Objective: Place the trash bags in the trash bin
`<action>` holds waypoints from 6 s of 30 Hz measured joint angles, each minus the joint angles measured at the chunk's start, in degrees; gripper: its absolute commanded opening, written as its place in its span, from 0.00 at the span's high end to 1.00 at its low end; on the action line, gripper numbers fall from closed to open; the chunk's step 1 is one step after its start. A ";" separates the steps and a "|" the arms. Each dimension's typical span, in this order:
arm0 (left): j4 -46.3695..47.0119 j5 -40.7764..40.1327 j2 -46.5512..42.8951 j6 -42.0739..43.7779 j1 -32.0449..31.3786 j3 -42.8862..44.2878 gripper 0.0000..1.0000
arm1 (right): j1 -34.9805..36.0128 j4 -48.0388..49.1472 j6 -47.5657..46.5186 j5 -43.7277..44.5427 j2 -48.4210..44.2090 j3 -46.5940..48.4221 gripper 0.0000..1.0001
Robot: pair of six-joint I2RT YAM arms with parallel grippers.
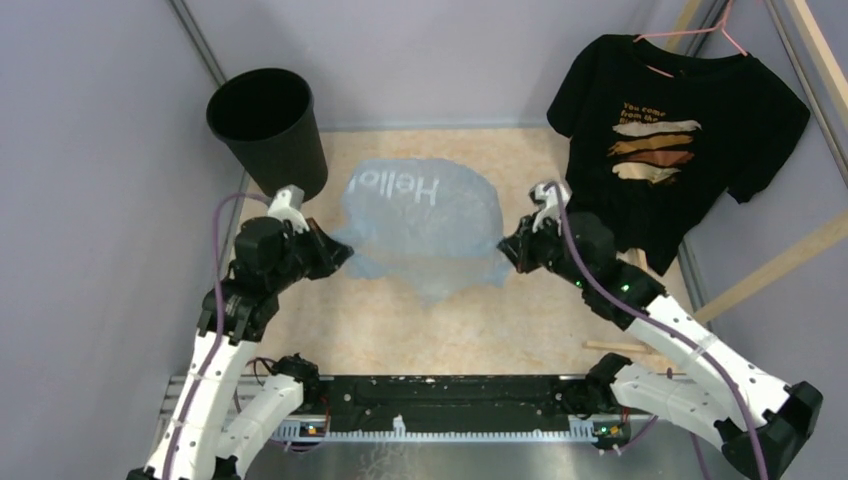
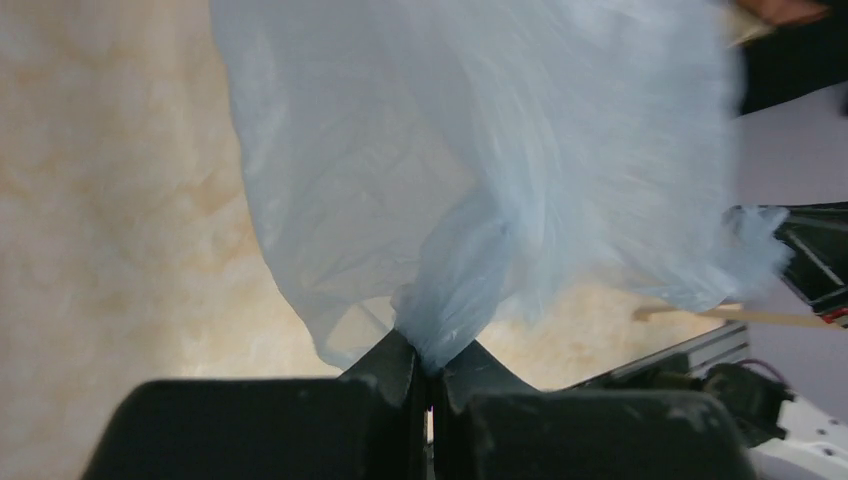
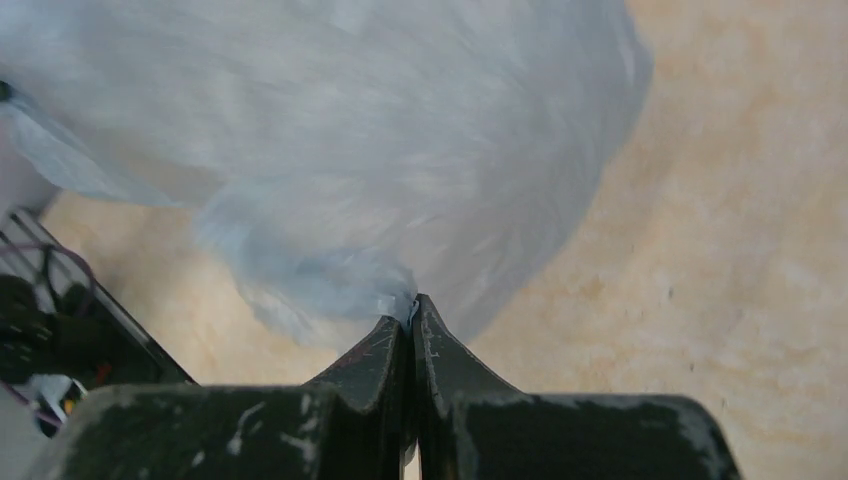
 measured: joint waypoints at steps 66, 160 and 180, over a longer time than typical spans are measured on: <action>22.45 2.45 9.18 -2.73 -22.14 5.11 1.00 | 11.28 25.77 6.54 -20.22 17.18 11.39 0.42; 15.21 -57.27 73.09 45.27 2.95 60.57 0.71 | 17.59 10.25 -9.97 24.33 -19.96 -9.97 1.00; -0.90 -32.81 55.08 31.63 -1.92 51.87 1.00 | 17.57 8.83 -9.92 23.39 -19.93 -9.79 0.99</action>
